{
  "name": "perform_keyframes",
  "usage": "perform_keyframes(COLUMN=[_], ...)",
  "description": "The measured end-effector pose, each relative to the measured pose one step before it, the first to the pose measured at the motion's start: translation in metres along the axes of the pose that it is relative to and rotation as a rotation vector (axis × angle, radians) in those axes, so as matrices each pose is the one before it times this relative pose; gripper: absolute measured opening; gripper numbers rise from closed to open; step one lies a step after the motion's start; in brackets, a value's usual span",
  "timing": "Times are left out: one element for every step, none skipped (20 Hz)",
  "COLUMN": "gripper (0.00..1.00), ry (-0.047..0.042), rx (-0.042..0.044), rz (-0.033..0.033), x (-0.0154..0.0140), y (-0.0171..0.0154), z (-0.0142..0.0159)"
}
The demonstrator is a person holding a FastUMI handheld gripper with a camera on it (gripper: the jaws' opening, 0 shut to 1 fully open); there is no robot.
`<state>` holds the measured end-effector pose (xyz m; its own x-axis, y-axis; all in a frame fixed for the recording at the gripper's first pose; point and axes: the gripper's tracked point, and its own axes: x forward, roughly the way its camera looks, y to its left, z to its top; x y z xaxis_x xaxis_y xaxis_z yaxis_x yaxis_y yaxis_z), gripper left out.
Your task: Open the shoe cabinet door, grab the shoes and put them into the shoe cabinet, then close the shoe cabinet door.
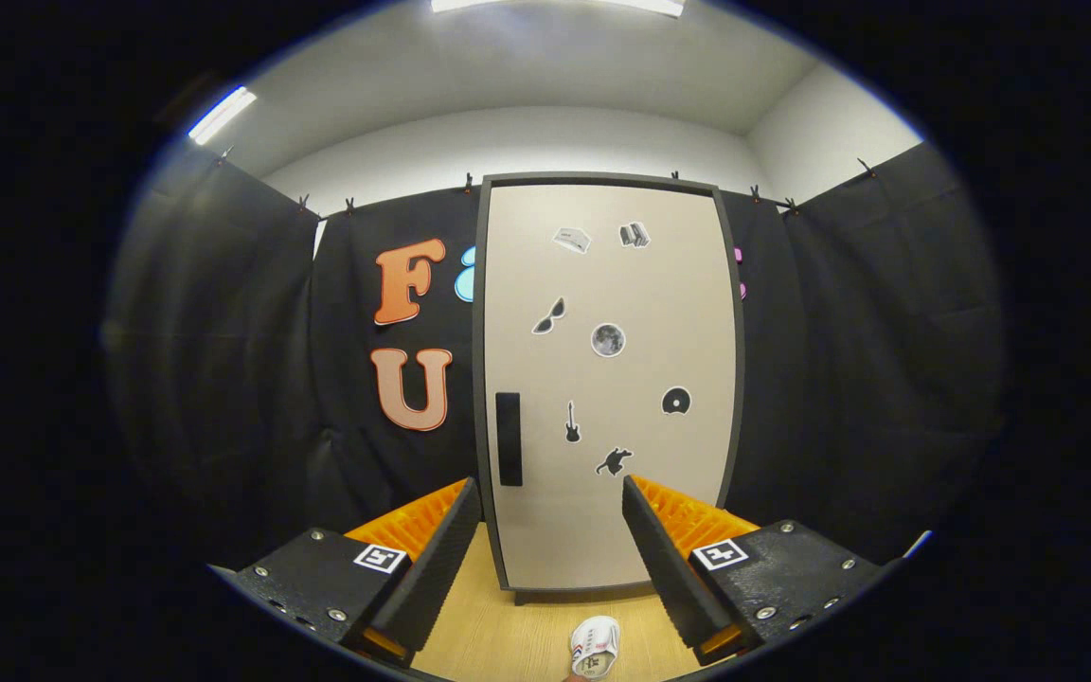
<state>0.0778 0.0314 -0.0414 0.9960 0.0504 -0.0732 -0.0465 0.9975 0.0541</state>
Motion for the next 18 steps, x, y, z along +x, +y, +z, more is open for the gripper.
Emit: perform_keyframes(gripper=[0.94, 0.94, 0.94, 0.94, 0.94, 0.94, 0.94, 0.94, 0.94, 0.94, 0.94, 0.94, 0.94, 0.95, 0.94, 0.94, 0.95, 0.95], ry=[0.00436, 0.00314, 0.00511, 0.00487, 0.00461, 0.00347, 0.00322, 0.00314, 0.00586, 0.00446, 0.00768, 0.00605, 0.00439, 0.00176, 0.00247, 0.00265, 0.00117, -0.00084], rx=[0.00004, 0.00152, 0.00164, 0.00159, 0.00162, 0.00081, 0.00004, 0.00009, -0.00006, -0.00228, -0.00183, -0.00048, -0.0002, 0.00087, -0.0016, -0.00282, -0.00226, 0.00176], rz=[0.00455, 0.00578, 0.00581, 0.00334, 0.00401, 0.00435, 0.00289, 0.00236, 0.00144, -0.00093, 0.00125, -0.00048, -0.00161, 0.00186, -0.00123, -0.00465, -0.00271, 0.00102], x=[0.00763, 0.00807, 0.00848, 0.00809, 0.01063, 0.01054, 0.01044, 0.01239, 0.01156, 0.01173, 0.01094, 0.01006, 0.00925, 0.00862, 0.00893, 0.00852, 0.00812, 0.00687], y=[0.00372, 0.00435, 0.00357, 0.00287, 0.00341, 0.00379, 0.00228, 0.00304, 0.00305, 0.00223, 0.00284, 0.00232, 0.00115, 0.00256, 0.00148, 0.00061, 0.00074, 0.00159], z=[-0.00198, -0.0025, -0.00383, -0.00288, -0.00287, -0.00208, -0.00176, -0.00194, -0.00268, -0.00147, -0.00305, -0.00275, -0.00143, -0.00116, -0.00121, -0.00129, -0.00091, -0.0006])
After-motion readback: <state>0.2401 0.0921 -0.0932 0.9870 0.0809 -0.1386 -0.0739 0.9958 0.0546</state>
